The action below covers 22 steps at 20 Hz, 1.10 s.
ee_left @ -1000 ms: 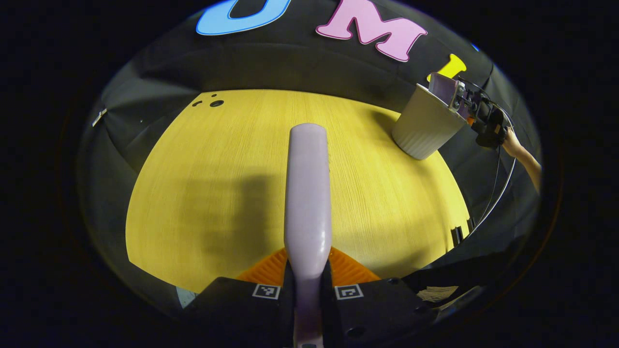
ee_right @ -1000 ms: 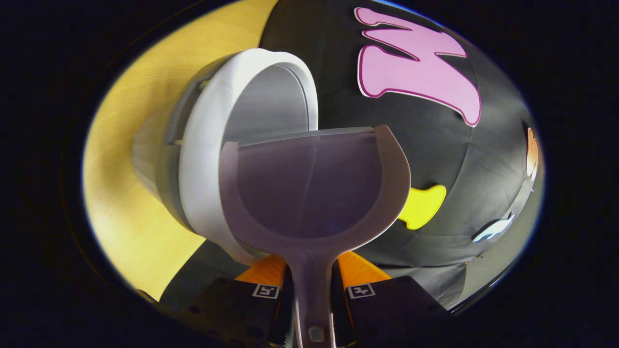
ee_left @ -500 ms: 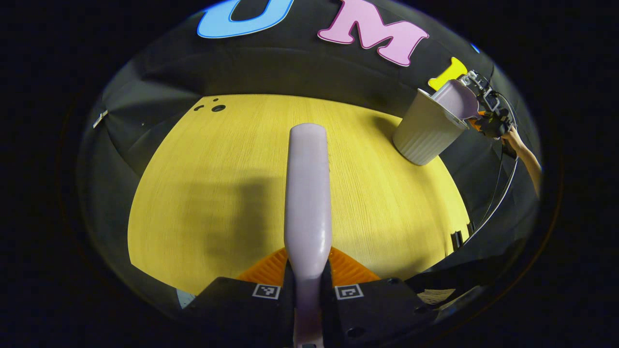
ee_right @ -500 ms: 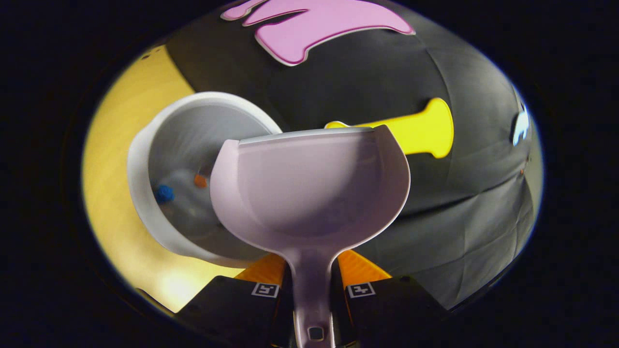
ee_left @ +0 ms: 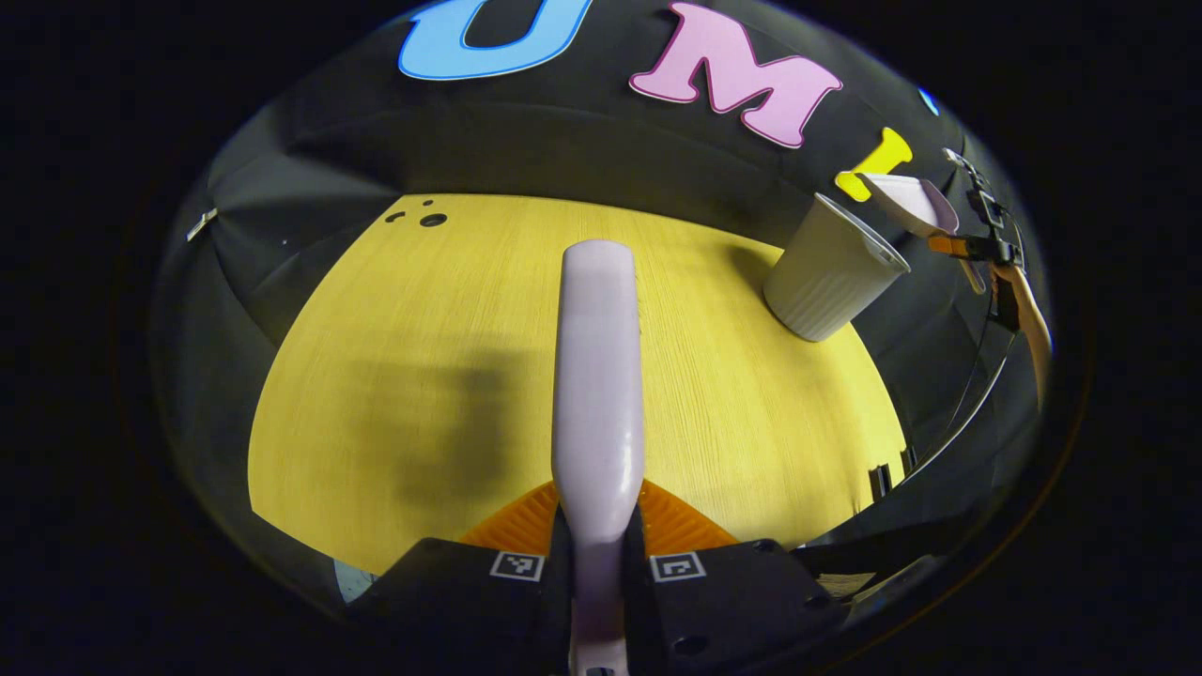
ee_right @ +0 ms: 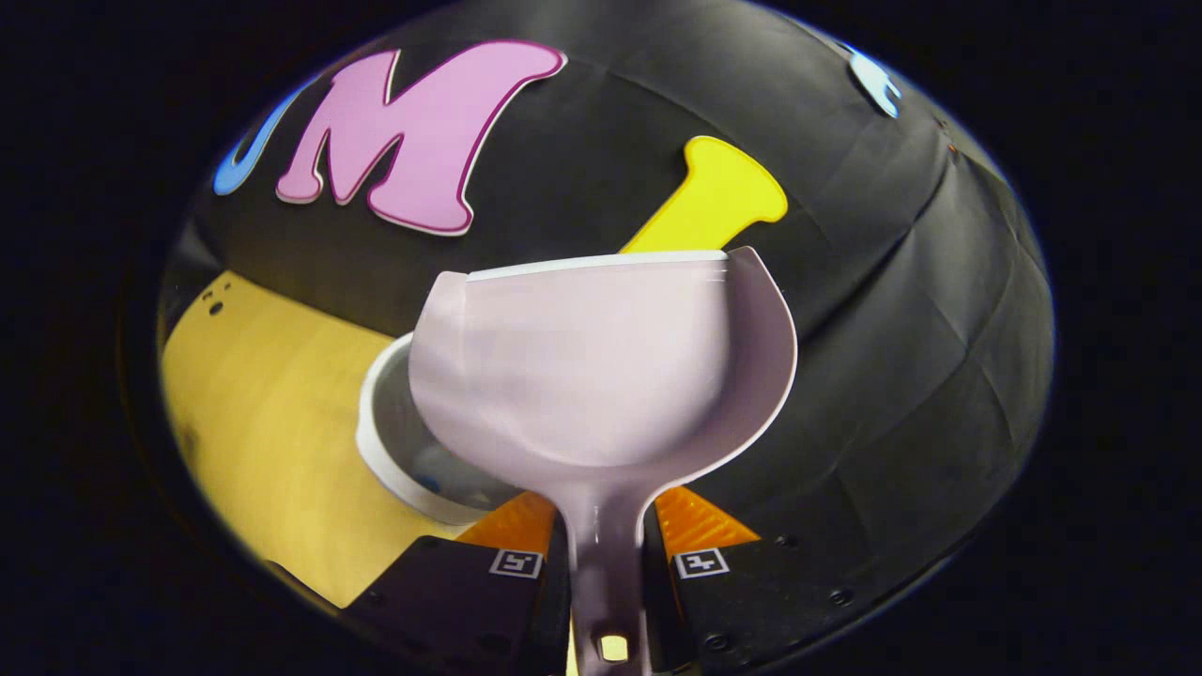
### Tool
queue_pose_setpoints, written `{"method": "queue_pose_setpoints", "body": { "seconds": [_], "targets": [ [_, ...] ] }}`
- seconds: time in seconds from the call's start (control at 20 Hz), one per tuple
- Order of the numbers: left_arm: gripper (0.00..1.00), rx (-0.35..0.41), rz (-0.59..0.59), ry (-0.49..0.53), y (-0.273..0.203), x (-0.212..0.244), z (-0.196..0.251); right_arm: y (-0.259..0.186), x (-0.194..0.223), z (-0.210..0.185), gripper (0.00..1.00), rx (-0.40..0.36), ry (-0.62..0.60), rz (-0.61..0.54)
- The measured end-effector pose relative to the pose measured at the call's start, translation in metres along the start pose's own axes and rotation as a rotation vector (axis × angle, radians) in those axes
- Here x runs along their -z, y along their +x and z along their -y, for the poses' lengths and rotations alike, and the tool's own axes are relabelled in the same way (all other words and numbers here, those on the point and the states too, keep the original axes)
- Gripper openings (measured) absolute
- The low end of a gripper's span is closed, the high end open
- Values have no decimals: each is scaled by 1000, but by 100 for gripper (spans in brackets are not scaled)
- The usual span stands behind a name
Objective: Pick up the small broom and dustpan from the desktop, sweep the trash into the dustpan with the broom, and then empty the trash into the garbage bin.
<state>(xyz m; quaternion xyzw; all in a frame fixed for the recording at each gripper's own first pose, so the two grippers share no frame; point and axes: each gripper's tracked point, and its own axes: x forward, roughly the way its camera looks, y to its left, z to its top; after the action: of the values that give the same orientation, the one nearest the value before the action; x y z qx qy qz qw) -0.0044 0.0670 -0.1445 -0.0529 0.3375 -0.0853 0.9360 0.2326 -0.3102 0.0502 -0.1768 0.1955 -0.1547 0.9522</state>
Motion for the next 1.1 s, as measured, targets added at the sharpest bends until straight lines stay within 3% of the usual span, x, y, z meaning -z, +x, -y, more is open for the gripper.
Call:
{"method": "queue_pose_setpoints", "body": {
  "seconds": [0.3, 0.35, 0.65, 0.7, 0.9, 1.1],
  "targets": [
    [30, -1, 27, 7, -4, -3, -2, 0, -3, -14, 36, -156, 272, 16],
    [27, 1, 28, 4, -5, -1, -2, 0, -3, -15, 36, -183, 305, 8],
    [30, 0, 24, 5, 4, 9, -4, 3, 1, -21, 36, -280, 357, -46],
    [27, -1, 21, 1, 7, 12, -5, 2, 1, -20, 36, -290, 349, -63],
    [30, -7, -5, -5, 25, 23, -7, 6, 17, -32, 36, -320, 284, -150],
    [27, -46, -35, 24, 52, 26, -13, 4, 41, -53, 36, -395, 253, -273]
  ]
}}
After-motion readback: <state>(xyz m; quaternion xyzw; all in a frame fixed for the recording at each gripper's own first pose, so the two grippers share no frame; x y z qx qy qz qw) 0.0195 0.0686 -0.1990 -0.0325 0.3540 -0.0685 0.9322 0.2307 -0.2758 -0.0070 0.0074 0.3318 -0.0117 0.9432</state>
